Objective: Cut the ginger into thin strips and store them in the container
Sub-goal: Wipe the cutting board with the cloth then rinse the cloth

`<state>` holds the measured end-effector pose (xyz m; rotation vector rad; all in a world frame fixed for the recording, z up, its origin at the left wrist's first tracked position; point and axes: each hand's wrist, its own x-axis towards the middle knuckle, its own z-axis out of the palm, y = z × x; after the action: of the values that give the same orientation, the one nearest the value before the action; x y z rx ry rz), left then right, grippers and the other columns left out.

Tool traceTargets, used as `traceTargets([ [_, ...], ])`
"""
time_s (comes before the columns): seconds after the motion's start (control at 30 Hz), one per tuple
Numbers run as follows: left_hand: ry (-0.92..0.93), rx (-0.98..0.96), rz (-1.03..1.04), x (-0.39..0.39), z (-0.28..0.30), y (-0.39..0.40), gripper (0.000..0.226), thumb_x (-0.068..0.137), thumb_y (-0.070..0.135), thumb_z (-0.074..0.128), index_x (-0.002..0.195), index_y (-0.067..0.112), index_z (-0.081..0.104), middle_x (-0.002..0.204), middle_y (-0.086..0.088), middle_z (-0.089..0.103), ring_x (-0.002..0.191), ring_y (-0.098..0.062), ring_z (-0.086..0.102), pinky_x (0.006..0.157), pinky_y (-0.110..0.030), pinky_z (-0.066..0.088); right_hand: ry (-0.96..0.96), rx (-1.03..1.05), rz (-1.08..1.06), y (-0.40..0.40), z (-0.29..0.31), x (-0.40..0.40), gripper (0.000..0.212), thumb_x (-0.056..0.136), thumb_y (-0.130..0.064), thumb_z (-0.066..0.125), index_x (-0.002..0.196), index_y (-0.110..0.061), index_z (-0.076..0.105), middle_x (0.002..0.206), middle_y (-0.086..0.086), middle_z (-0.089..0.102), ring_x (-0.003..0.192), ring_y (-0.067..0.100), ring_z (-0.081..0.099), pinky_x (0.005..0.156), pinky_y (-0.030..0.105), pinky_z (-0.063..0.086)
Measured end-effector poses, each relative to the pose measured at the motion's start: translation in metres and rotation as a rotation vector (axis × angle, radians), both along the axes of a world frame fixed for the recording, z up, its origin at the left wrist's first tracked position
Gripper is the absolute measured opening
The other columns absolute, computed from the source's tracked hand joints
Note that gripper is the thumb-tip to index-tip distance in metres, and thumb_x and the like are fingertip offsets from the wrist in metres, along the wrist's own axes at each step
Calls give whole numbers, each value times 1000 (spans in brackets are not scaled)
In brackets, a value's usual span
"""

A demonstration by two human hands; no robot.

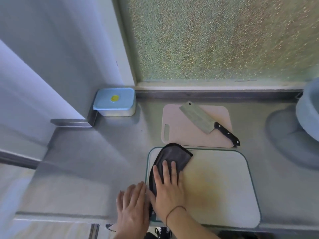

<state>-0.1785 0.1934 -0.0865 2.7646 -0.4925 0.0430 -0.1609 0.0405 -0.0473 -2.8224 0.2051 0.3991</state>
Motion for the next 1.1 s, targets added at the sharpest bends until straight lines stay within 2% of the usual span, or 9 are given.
traceTargets([
  [0.13,37,102,-53,1,-8,6,59,105,45,22,144,13,53,149,-4,53,133,-31,45,110,-61,27,-91,-38,20,-10,-10,-3,54,91,-43,35,137,-21,53,147,7,46,136,32,42,106,54,39],
  [0.23,66,136,-106,8,-5,11,53,101,49,30,146,28,48,152,0,48,132,-34,45,109,-63,25,-155,-101,20,-41,-23,-16,52,92,-34,34,137,-18,54,148,4,45,139,25,39,110,45,28],
  [0.37,107,146,-110,11,-5,12,62,102,55,12,144,30,51,149,-2,47,133,-37,43,111,-64,19,-172,-249,-129,-115,-30,-49,46,89,-25,41,129,-13,61,143,8,51,137,27,36,114,45,27],
  [0.47,110,129,-129,11,-5,7,57,103,49,16,143,26,50,151,-3,44,136,-37,40,113,-63,16,-121,-280,-383,-175,-19,-67,46,91,-24,38,116,1,67,128,22,60,124,43,51,98,59,46],
  [0.53,46,100,-199,15,-5,7,51,98,43,35,139,20,54,155,-3,43,139,-35,37,114,-61,14,-179,-233,-479,-186,-3,-64,56,94,-30,28,106,5,69,113,25,67,114,45,59,89,60,49],
  [0.63,28,27,-340,34,-6,14,58,91,48,48,142,18,50,162,2,34,147,-29,32,118,-56,14,-481,-145,-324,-149,23,-35,56,100,-40,28,96,-5,72,92,12,72,92,35,66,85,53,50],
  [0.73,75,86,-393,53,-4,24,75,92,66,46,152,19,43,164,3,32,151,-28,27,118,-58,15,-546,-8,20,-74,31,-1,39,96,-42,39,104,-21,70,102,-1,68,100,26,59,99,53,40],
  [0.83,83,153,-430,55,-2,24,76,89,67,49,148,20,47,157,-1,43,149,-33,31,117,-60,16,-272,-57,202,-17,5,20,52,95,-61,28,127,-35,59,136,-2,56,128,31,46,108,62,28],
  [1.1,85,207,-388,55,1,19,78,82,69,51,143,21,55,157,0,44,144,-32,38,113,-62,25,-108,-209,35,-62,-21,13,45,97,-51,27,139,-45,42,159,-1,26,143,36,27,110,62,25],
])
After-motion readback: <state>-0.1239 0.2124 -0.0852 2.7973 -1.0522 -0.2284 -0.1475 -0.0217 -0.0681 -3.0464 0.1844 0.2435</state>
